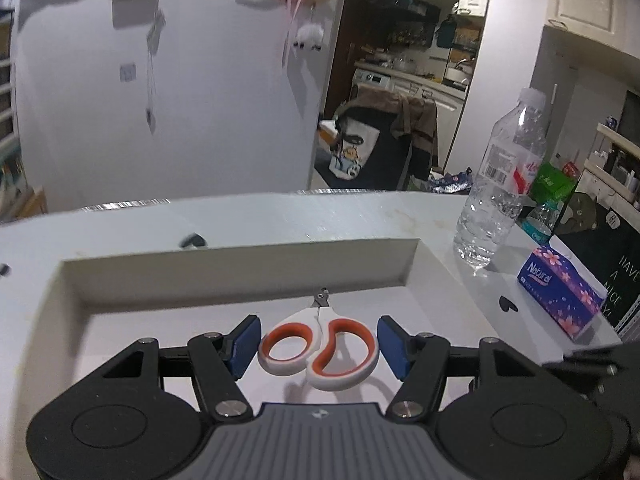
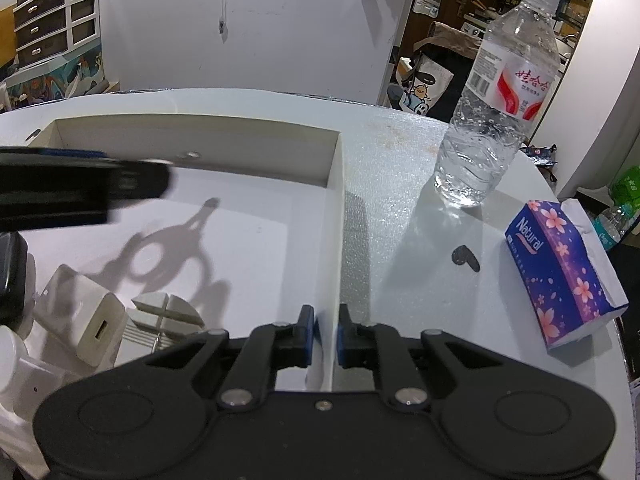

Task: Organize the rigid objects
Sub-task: 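Carry the scissors into the box, lower them, open the left tool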

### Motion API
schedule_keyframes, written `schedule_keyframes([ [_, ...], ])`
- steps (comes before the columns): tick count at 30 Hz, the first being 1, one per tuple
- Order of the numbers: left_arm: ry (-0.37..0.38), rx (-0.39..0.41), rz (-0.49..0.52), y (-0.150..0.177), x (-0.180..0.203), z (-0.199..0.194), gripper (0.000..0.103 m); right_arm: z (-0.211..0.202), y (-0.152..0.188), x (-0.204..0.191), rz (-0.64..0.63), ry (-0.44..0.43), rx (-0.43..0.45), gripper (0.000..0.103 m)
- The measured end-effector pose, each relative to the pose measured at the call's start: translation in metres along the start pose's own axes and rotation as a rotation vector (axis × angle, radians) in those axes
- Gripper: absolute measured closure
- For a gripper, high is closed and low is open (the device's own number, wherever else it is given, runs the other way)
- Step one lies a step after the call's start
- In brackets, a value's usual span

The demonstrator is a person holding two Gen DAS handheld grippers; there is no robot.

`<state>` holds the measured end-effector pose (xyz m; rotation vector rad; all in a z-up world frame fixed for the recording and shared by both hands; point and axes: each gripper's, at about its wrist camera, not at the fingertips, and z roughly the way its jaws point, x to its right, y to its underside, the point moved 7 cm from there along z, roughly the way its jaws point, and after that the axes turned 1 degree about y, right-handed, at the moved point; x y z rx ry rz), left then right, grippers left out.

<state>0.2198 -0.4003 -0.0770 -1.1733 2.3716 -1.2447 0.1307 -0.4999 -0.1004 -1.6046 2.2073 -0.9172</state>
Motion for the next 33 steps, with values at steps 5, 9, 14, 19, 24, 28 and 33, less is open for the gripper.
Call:
schedule_keyframes([
  [5, 0.053, -0.056, -0.067, 0.002, 0.012, 0.026, 0.039, 0.000, 0.000, 0.000, -0.001, 0.000, 0.000, 0.092],
  [9, 0.092, -0.086, -0.096, 0.006, 0.018, 0.036, 0.038, 0.000, 0.000, 0.000, -0.003, 0.001, 0.000, 0.092],
  [14, 0.103, -0.094, -0.136, 0.007, 0.016, 0.037, 0.029, 0.000, 0.000, 0.000, -0.004, 0.002, 0.000, 0.092],
  [19, 0.096, -0.098, -0.154, 0.007, 0.011, 0.029, 0.017, 0.000, 0.000, 0.000, -0.003, 0.001, 0.000, 0.092],
  [24, 0.042, -0.086, -0.084, 0.007, 0.008, 0.008, 0.010, 0.000, 0.000, -0.001, -0.002, 0.000, 0.000, 0.092],
  [28, -0.010, -0.066, -0.041, 0.009, -0.001, -0.017, 0.005, 0.000, 0.000, -0.001, -0.002, 0.000, 0.000, 0.092],
  [33, -0.046, -0.019, 0.008, 0.014, -0.008, -0.051, 0.000, 0.000, 0.000, -0.002, -0.003, 0.001, 0.000, 0.092],
])
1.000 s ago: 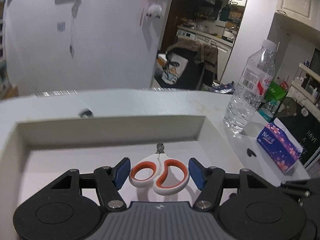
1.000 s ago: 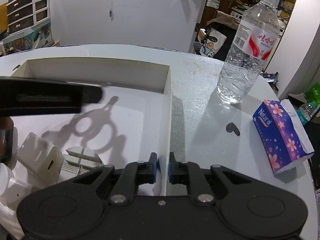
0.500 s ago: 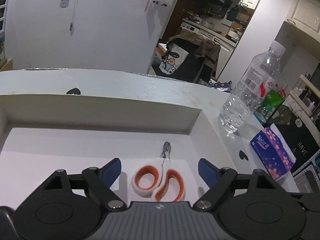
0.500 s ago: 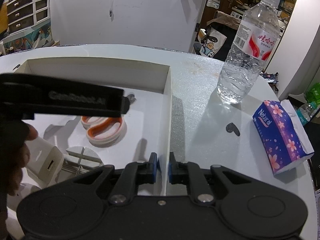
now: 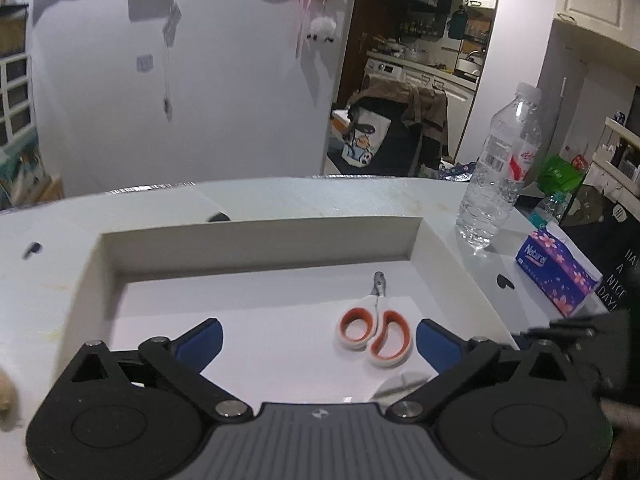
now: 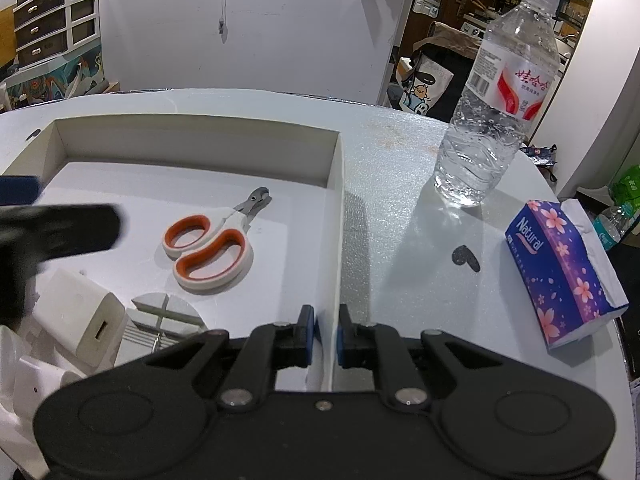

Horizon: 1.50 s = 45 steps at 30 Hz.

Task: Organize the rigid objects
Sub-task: 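Carry the scissors into the box, lower them, open the left tool, then move the left tool back to the beige earbud case on the table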

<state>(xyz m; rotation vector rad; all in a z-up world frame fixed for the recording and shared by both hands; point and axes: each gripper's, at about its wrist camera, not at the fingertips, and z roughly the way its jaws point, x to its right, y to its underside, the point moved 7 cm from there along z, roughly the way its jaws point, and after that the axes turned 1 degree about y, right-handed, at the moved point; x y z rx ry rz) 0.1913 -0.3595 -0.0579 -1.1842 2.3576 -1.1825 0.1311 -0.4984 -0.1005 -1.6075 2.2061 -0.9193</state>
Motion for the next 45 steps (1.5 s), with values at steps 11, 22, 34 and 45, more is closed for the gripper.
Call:
schedule_keyframes([
  [11, 0.028, 0.108, 0.098, 0.016, 0.008, -0.073, 0.000, 0.000, 0.000, 0.000, -0.001, 0.001, 0.001, 0.091],
  [22, 0.001, 0.173, 0.094, 0.034, 0.002, -0.106, 0.000, 0.000, 0.001, -0.001, -0.005, 0.003, 0.002, 0.091],
  [34, -0.107, 0.258, 0.034, 0.066, -0.059, -0.138, 0.000, -0.001, 0.000, -0.001, -0.012, 0.009, 0.004, 0.091],
  [45, -0.340, 0.313, -0.062, 0.091, -0.183, -0.138, 0.000, -0.001, 0.000, -0.001, -0.014, 0.011, 0.005, 0.091],
])
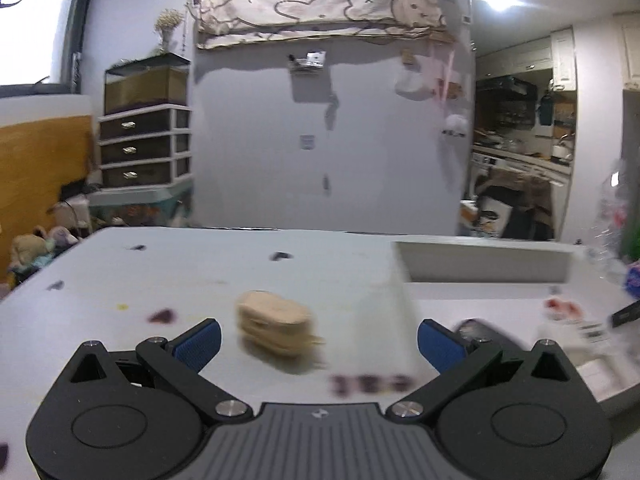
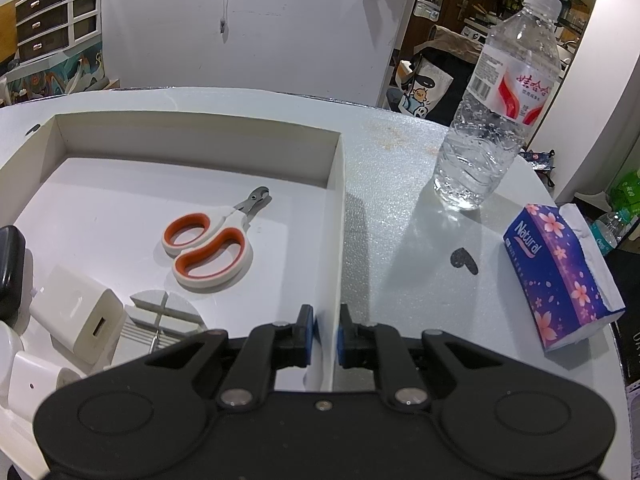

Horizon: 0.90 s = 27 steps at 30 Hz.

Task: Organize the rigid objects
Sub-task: 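Move the left tool back to the beige earbud case on the table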

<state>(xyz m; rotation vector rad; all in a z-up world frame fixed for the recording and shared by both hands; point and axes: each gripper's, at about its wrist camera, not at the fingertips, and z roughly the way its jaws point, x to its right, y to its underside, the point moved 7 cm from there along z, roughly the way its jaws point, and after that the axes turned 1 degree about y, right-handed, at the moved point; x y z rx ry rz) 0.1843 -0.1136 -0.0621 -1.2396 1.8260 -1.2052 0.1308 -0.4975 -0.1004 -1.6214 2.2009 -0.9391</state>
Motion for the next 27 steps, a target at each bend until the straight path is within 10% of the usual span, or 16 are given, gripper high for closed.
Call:
schedule_keyframes([
  [6, 0.011, -0.015, 0.095, 0.008, -0.030, 0.039, 0.003, 0.000, 0.000, 0.000, -0.001, 0.001, 0.000, 0.091],
  [12, 0.004, -0.088, -0.055, 0.004, -0.067, 0.066, 0.008, 0.000, -0.001, 0.000, -0.006, 0.006, 0.003, 0.090],
  [23, 0.020, -0.211, 0.200, 0.021, -0.027, 0.083, 0.011, -0.001, 0.000, -0.001, -0.009, 0.011, 0.007, 0.090],
  [27, 0.039, -0.215, 0.151, 0.022, -0.033, 0.085, 0.015, -0.001, 0.000, 0.000, -0.010, 0.013, 0.008, 0.090],
])
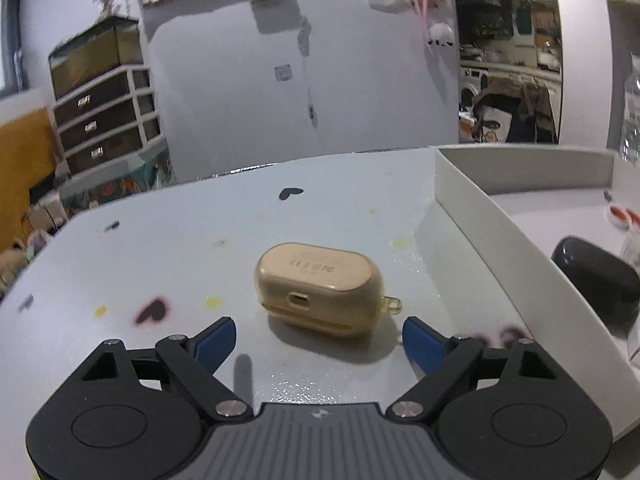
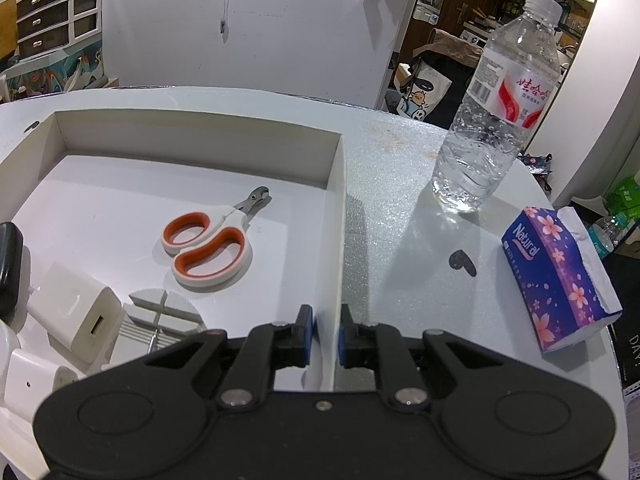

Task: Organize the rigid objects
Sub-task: 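Move the left tool back to the beige earbud case on the table, then close the left tool on the beige earbud case and lift it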

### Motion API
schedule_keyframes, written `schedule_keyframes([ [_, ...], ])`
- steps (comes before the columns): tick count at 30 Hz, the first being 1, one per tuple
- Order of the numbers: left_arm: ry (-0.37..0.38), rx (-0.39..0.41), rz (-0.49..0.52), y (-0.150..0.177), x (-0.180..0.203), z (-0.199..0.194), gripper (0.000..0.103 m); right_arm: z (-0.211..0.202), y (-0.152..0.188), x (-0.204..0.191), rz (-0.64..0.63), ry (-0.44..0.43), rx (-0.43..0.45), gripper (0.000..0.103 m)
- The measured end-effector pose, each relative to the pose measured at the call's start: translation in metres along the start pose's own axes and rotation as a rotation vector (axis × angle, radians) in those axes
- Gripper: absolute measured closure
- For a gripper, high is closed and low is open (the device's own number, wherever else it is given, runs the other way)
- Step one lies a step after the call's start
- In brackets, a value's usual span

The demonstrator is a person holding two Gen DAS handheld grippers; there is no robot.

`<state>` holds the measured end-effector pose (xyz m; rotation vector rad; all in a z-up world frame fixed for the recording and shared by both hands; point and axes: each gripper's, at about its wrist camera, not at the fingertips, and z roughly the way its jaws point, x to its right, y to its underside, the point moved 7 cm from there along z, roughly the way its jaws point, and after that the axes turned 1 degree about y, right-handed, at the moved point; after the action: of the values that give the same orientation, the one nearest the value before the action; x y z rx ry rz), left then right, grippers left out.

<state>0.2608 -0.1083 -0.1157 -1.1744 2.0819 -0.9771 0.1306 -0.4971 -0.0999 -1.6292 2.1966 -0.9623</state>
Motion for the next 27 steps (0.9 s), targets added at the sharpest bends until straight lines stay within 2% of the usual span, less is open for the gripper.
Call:
schedule_keyframes([
  [3, 0.010, 0.011, -0.039, 0.001, -0.006, -0.002, 0.016, 0.000, 0.000, 0.000, 0.001, -0.001, 0.000, 0.090],
  [8, -0.052, 0.035, -0.008, 0.000, -0.002, -0.012, 0.016, 0.000, 0.000, 0.000, 0.001, -0.001, 0.000, 0.090],
  [13, -0.058, 0.051, -0.017, 0.000, -0.003, -0.017, 0.016, 0.000, 0.000, 0.000, 0.000, 0.000, 0.000, 0.090],
  [17, -0.050, 0.075, -0.052, -0.001, -0.009, -0.021, 0.016, 0.000, 0.000, 0.000, 0.000, 0.001, 0.000, 0.090],
  [23, -0.025, -0.004, -0.030, 0.000, -0.003, -0.004, 0.016, 0.000, 0.001, -0.002, -0.009, 0.003, 0.002, 0.087],
  [27, 0.014, 0.013, -0.118, -0.008, -0.007, 0.004, 0.016, 0.000, 0.001, -0.003, -0.014, 0.008, 0.004, 0.087],
])
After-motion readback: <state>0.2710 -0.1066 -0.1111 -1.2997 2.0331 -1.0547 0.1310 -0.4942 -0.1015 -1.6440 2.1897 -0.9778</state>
